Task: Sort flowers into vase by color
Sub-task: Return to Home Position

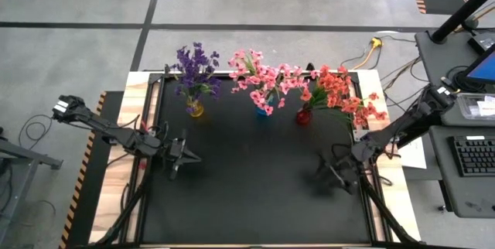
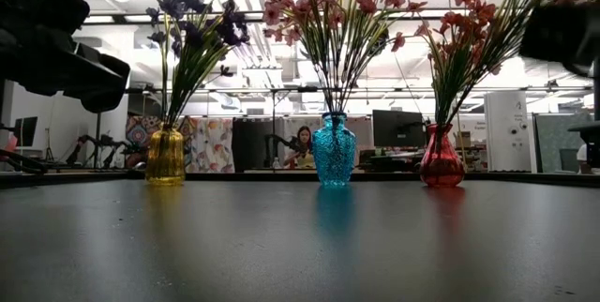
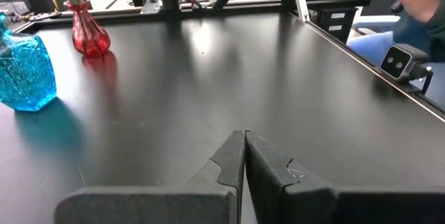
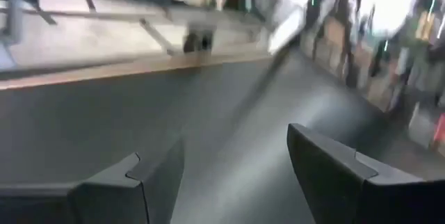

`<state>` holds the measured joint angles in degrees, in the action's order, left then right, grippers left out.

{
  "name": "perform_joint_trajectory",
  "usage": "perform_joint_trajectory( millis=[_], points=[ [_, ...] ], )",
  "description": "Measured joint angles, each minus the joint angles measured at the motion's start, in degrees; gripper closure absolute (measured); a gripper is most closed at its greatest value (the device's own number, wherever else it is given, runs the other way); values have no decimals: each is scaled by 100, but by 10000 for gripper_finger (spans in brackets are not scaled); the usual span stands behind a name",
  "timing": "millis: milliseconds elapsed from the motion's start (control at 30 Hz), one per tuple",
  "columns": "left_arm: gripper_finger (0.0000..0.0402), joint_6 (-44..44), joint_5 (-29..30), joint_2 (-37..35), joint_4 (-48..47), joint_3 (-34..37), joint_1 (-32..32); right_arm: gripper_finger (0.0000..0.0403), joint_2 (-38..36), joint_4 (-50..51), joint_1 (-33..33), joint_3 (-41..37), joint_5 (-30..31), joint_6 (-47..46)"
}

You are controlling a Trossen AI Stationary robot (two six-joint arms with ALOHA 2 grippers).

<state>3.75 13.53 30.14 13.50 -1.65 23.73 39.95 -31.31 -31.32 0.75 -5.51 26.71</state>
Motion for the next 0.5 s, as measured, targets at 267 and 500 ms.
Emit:
perform_joint_trajectory(
  millis=[267, 500],
  points=[
    [402, -1, 0, 143, 10, -37, 0, 165, -946, 1854, 308, -6, -1198, 75],
    [402, 0, 1, 266, 13, -37, 0, 158, -1941, 2227, 561, -8, -1569, -664]
  ],
)
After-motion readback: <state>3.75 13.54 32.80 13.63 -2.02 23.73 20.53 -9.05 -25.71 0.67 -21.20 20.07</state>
